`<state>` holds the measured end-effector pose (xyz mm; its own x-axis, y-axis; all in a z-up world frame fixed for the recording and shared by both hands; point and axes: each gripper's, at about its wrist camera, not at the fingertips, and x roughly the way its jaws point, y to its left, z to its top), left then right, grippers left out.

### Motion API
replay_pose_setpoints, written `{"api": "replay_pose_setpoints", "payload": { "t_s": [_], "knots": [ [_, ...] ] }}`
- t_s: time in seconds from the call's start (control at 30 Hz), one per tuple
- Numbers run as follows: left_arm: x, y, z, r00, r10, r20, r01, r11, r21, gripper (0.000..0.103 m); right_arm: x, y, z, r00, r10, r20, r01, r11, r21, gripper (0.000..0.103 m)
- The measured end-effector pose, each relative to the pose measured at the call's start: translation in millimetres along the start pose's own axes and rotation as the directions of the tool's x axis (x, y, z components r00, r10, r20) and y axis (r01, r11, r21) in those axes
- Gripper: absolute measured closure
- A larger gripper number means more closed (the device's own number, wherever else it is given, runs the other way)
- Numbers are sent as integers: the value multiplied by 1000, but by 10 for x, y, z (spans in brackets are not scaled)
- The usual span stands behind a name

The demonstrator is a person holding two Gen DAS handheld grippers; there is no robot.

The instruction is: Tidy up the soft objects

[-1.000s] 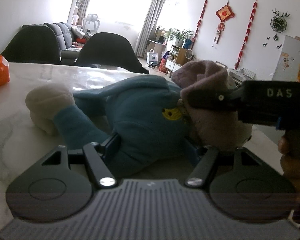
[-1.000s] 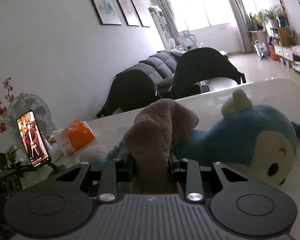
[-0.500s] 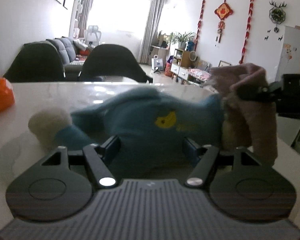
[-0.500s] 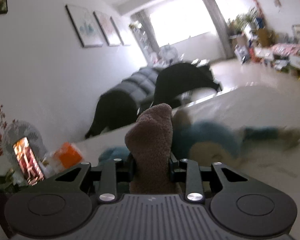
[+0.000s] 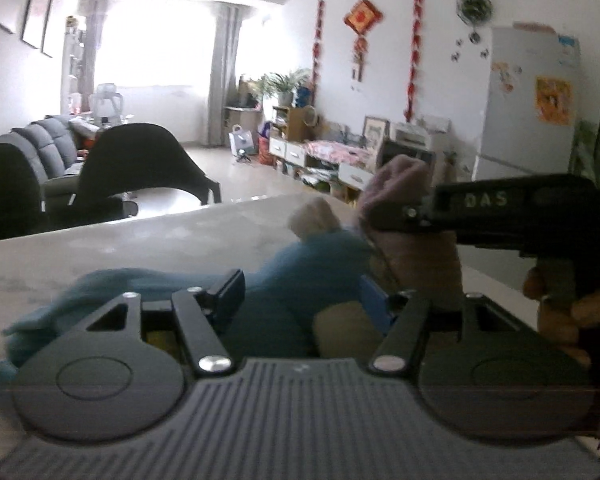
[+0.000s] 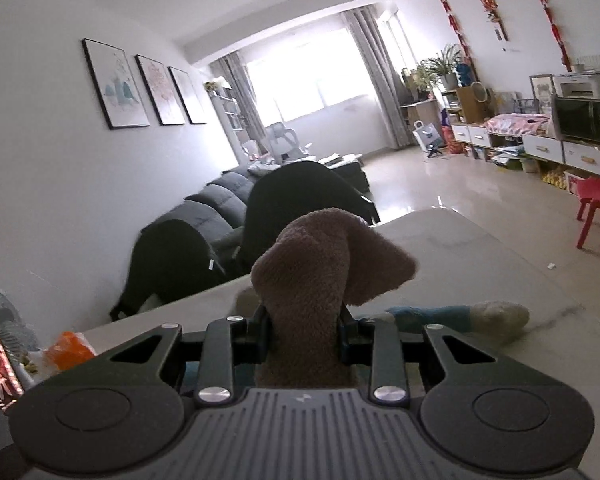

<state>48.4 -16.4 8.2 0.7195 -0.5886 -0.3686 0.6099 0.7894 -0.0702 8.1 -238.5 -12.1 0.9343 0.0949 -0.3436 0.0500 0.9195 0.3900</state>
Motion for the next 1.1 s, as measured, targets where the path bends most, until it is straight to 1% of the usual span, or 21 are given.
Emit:
{"api": "replay_pose_setpoints", "payload": {
  "t_s": [0.07, 0.2, 0.33, 0.43, 0.6, 0.67, 0.73, 0.87, 0.93, 1.0, 1.1],
  "knots": [
    [53, -11, -30, 1000, -1, -9, 1, 1000, 11, 40, 61, -114, -13, 1000, 10, -7, -10, 999, 37, 69],
    [40, -40, -71, 1000, -4, 0, 4, 1000, 25, 38, 121, -347, -39, 999, 24, -22, -22, 994, 103, 69],
    [24, -39, -99, 1000, -3, 9, 3, 1000, 29, 36, 153, -497, -40, 999, 45, -28, -40, 987, 158, 69],
    [23, -52, -121, 1000, 3, 18, -4, 999, 33, 36, 159, -573, -44, 999, 31, -32, -25, 985, 173, 69],
    [42, -62, -120, 1000, 6, 26, -6, 1000, 24, 36, 180, -692, -55, 998, -21, -54, 32, 981, 194, 69],
    [42, -59, -123, 1000, 5, 27, -6, 1000, 23, 36, 172, -699, -44, 998, -28, -54, 38, 978, 203, 69],
    [37, -53, -124, 1000, 4, 27, -5, 1000, 22, 36, 143, -658, 3, 999, -15, -37, 22, 979, 200, 69],
    [33, -65, -85, 1000, 3, 25, -4, 1000, 20, 36, 54, -415, 128, 999, 52, 15, -54, 987, 149, 69],
    [31, -55, -84, 1000, 3, 25, -4, 1000, 20, 36, 45, -280, 157, 996, 89, 26, -91, 989, 115, 69],
    [34, -58, -93, 1000, 2, 25, -3, 1000, 19, 36, 85, -184, 180, 994, 109, 23, -111, 990, 89, 69],
    [35, -62, -102, 1000, 0, 22, -1, 1000, 26, 36, 214, -151, 111, 995, 95, -11, -94, 993, 77, 69]
  ]
}}
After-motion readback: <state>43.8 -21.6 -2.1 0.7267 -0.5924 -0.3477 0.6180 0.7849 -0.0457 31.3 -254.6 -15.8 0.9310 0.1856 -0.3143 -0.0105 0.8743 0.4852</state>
